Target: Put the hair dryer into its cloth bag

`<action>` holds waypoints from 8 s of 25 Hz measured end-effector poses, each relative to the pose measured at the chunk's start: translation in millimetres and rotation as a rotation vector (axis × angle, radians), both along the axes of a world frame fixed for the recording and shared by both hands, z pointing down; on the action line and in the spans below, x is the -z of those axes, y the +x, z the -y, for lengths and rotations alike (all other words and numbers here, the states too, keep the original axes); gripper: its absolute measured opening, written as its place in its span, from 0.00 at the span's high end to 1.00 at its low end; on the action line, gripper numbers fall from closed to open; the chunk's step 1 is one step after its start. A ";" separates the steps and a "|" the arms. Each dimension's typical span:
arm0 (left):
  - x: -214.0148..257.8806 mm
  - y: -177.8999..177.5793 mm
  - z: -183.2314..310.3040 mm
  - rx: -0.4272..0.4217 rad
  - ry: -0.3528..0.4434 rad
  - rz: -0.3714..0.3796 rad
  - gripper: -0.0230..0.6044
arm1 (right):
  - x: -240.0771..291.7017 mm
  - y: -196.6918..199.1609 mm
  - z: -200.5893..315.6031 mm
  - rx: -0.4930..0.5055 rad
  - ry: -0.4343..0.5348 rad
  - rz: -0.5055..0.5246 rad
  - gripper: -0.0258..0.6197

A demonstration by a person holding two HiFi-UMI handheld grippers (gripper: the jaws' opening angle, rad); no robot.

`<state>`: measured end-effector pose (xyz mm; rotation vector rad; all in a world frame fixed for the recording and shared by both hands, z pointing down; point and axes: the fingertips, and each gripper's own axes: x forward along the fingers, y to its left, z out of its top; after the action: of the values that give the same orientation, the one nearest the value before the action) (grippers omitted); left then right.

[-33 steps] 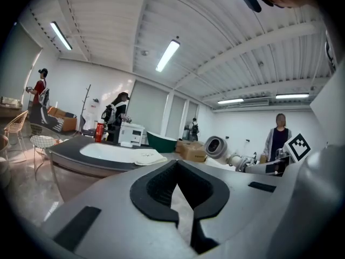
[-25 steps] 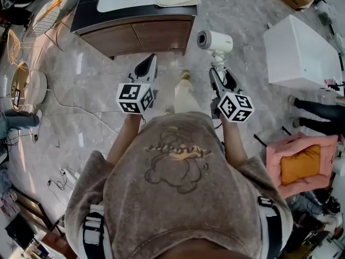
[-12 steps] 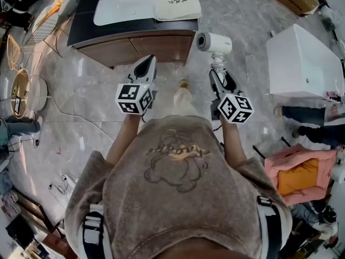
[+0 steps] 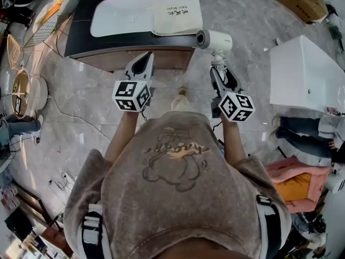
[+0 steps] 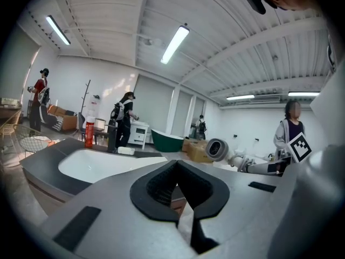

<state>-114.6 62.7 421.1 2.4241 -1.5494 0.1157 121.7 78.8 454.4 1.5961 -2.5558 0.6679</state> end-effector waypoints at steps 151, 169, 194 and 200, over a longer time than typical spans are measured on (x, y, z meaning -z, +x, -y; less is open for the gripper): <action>-100.3 91.2 308.7 -0.614 -0.527 0.037 0.90 | -97.0 -71.5 182.7 0.244 -0.168 -0.116 0.64; -99.8 99.4 290.0 -0.648 -0.547 0.024 0.90 | -124.7 -92.7 227.0 0.267 -0.193 -0.179 0.64; -92.4 117.9 278.2 -0.667 -0.580 -0.023 0.90 | -137.0 -123.6 295.7 0.284 -0.144 -0.259 0.63; -95.7 120.0 277.5 -0.667 -0.591 -0.020 0.90 | -142.3 -123.7 297.7 0.291 -0.135 -0.265 0.63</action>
<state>5.4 -214.8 516.8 2.3014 -0.5174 0.5766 -2.0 -218.9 596.6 1.1530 -2.4204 0.5450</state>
